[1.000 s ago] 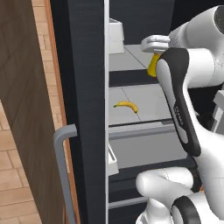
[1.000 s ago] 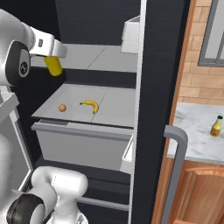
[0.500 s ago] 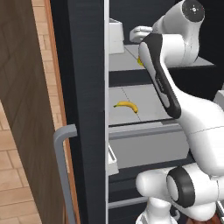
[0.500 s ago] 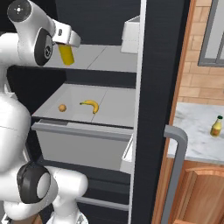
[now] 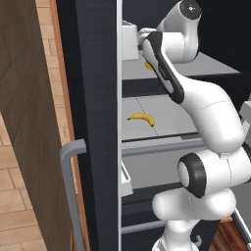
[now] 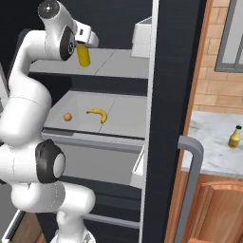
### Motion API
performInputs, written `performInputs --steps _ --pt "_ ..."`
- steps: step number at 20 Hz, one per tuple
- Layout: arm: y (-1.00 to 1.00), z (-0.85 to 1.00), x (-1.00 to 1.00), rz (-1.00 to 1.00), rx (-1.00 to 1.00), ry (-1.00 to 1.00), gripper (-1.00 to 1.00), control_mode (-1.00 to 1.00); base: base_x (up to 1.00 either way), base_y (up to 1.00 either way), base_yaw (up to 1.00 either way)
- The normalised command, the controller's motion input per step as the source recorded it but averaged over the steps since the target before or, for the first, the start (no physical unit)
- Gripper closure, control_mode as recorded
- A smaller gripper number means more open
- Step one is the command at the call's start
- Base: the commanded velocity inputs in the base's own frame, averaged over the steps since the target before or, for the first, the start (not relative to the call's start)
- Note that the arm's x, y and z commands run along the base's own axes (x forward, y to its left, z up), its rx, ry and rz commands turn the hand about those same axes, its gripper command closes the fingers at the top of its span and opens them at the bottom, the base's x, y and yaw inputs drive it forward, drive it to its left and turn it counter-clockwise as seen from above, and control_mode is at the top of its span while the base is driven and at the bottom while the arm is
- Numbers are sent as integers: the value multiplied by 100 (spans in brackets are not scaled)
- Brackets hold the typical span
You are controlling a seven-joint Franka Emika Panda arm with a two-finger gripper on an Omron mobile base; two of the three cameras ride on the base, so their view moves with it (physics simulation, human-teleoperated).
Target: Place the mustard and mustard from the counter to the top shelf of the fridge. If the existing items in the fridge are on the top shelf, move them to other shelves.
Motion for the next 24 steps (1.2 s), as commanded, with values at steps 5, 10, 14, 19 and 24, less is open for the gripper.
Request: performInputs --steps 5,10,14,19,24 --pt "0 -28 53 0 -1 4 100 -100 0 0 0" --pt "0 -21 36 0 0 4 100 -100 0 0 0" --pt "0 -36 19 0 0 1 100 -100 0 0 0" --pt "0 -40 2 0 -2 0 100 -100 0 0 0" --pt "0 -12 6 0 0 -1 -100 -100 0 0 0"
